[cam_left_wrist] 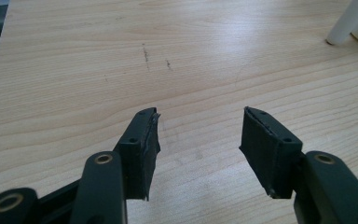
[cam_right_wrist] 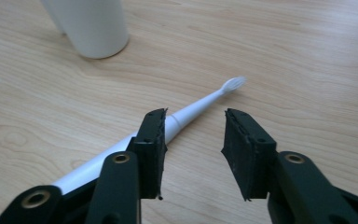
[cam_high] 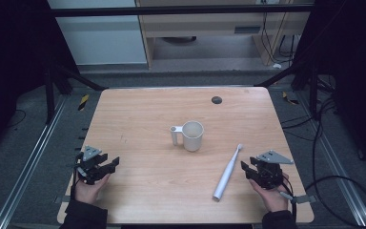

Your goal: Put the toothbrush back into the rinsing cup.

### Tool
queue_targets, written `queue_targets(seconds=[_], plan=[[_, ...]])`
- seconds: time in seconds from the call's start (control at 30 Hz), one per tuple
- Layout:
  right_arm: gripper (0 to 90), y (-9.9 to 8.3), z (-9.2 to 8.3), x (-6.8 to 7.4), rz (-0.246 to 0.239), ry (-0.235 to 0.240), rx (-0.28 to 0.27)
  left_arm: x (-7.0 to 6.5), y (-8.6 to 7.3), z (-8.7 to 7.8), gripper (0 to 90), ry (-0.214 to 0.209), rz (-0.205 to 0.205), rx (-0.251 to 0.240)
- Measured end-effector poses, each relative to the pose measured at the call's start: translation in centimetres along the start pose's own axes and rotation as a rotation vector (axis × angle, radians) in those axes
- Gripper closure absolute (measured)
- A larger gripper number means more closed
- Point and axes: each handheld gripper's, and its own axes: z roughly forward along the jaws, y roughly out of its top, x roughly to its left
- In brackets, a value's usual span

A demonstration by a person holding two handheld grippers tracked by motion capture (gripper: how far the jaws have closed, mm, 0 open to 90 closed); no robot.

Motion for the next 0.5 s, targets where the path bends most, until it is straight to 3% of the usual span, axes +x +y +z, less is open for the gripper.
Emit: queue_targets(seconds=[0.5], plan=[[79.4, 0.1, 0.7, 2.1, -0.038, 0.087, 0.030, -0.1, 0.0, 0.1, 45.4, -0.006, 0.002, 0.007]])
